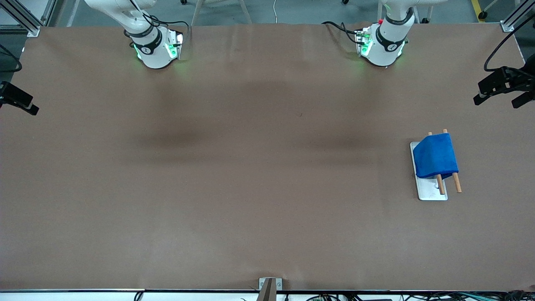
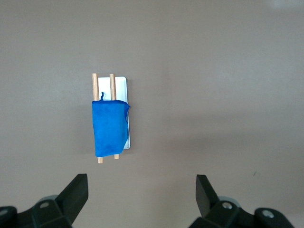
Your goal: Right arm passes towel to left arm to hang
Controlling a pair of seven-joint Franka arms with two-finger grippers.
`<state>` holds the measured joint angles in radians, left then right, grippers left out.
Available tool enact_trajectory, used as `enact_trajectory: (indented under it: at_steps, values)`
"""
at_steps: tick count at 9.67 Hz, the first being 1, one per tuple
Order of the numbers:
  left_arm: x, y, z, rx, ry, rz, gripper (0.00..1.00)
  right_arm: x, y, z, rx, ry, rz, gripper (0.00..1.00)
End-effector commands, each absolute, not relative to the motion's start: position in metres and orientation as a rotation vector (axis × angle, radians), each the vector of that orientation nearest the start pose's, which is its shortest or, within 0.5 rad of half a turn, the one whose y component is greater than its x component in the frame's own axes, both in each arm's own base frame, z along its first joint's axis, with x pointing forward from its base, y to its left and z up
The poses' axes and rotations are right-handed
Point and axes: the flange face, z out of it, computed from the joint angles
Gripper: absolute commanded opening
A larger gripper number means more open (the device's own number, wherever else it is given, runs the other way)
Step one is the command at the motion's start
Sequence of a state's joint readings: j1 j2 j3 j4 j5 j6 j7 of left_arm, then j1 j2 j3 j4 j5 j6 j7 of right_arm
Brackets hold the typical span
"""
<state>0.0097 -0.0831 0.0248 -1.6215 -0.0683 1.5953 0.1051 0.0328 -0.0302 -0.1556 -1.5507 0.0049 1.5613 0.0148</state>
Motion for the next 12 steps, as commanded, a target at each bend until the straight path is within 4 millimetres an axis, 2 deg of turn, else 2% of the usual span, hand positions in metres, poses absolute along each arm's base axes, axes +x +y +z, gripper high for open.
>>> enact_trajectory:
  at_steps: [1, 2, 7, 12]
  values:
    - [0.541, 0.007, 0.635, -3.142, 0.113, 0.0, 1.0, 0.535, -0.067, 0.653, -3.137, 0.222, -0.081, 1.0]
    - [0.55, 0.003, 0.636, -3.125, 0.107, -0.001, 1.0, 0.535, -0.066, 0.654, -3.137, 0.22, -0.081, 1.0]
    - [0.547, -0.014, 0.619, -3.117, -0.012, 0.049, 1.0, 0.534, -0.067, 0.653, -3.137, 0.222, -0.069, 1.0]
    - [0.546, -0.014, 0.62, -3.106, -0.003, 0.043, 1.0, 0.534, -0.067, 0.652, -3.135, 0.224, -0.064, 1.0]
